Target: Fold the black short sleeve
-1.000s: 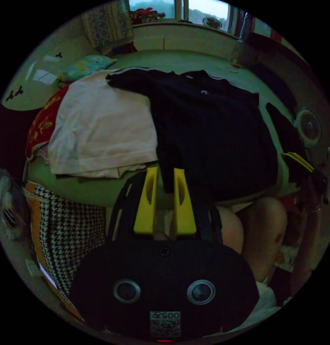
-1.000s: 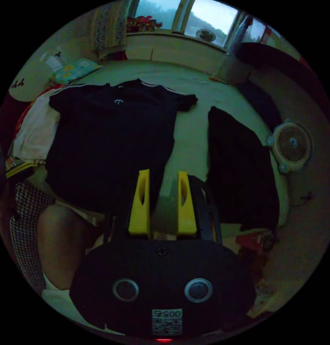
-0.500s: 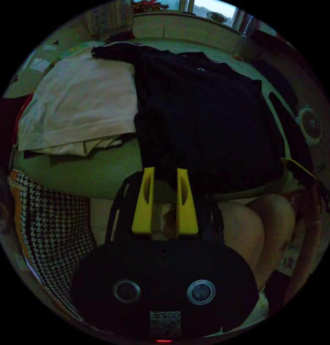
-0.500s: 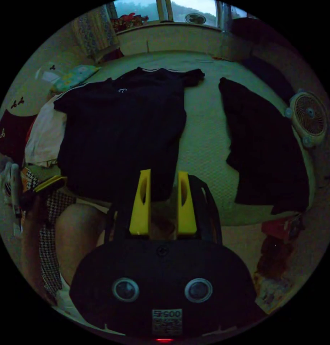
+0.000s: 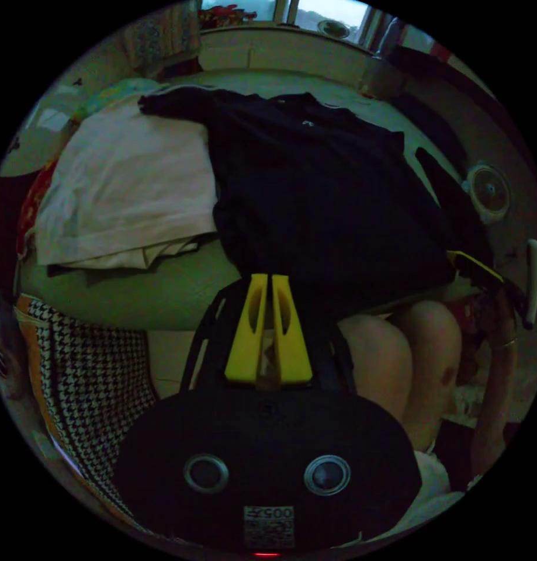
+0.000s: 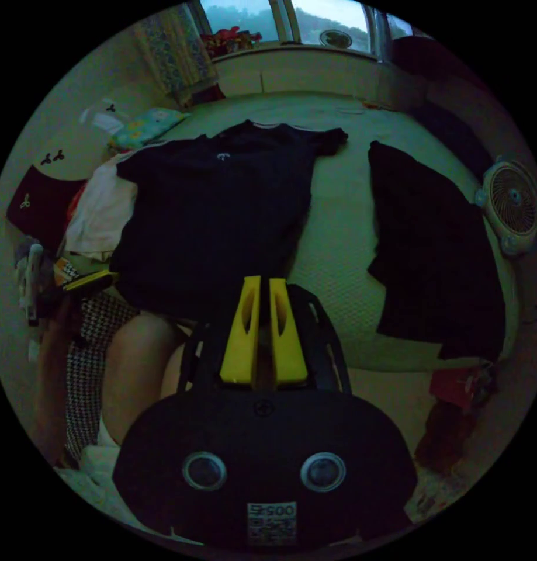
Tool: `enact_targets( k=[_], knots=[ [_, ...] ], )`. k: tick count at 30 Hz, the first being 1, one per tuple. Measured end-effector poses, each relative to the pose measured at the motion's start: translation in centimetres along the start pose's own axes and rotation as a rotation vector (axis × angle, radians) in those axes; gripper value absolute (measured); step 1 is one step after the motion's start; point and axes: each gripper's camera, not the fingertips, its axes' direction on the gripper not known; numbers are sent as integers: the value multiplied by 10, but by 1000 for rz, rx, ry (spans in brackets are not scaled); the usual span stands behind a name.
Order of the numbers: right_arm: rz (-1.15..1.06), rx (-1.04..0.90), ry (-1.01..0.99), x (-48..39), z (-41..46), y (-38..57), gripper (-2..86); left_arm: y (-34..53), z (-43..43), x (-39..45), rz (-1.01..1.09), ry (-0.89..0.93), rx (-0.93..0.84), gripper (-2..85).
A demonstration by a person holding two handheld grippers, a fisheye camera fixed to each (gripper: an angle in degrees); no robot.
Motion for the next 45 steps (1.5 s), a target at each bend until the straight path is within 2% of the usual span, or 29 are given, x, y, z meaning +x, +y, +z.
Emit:
enact_targets(
  k=[6, 12, 16, 25, 32, 36, 42, 45],
  knots=[
    [-27, -20, -1, 25, -14, -1, -9, 9, -13, 22, -12, 23, 35, 13],
    [17, -107, 79, 66, -2, -11, 17, 11, 21, 41, -139, 40, -60, 32],
    [28, -54, 73, 97, -25, -30, 49, 1, 4, 61, -142, -9, 12, 43],
    [43, 88, 134, 160, -58, -180, 104, -141, 8, 167, 71, 63, 168, 50],
    [190, 29, 61, 233, -20, -333, 112, -259, 69, 234, 121, 131, 155, 59],
    [207, -34, 119, 259, 19, -392, 115, -286, 91, 249, 131, 107, 153, 59],
    [254, -148, 135, 285, 61, -432, 109, -329, 103, 258, 90, 138, 134, 58],
    [202, -144, 192, 283, 63, -441, 84, -346, 104, 266, 87, 125, 144, 57]
  ],
)
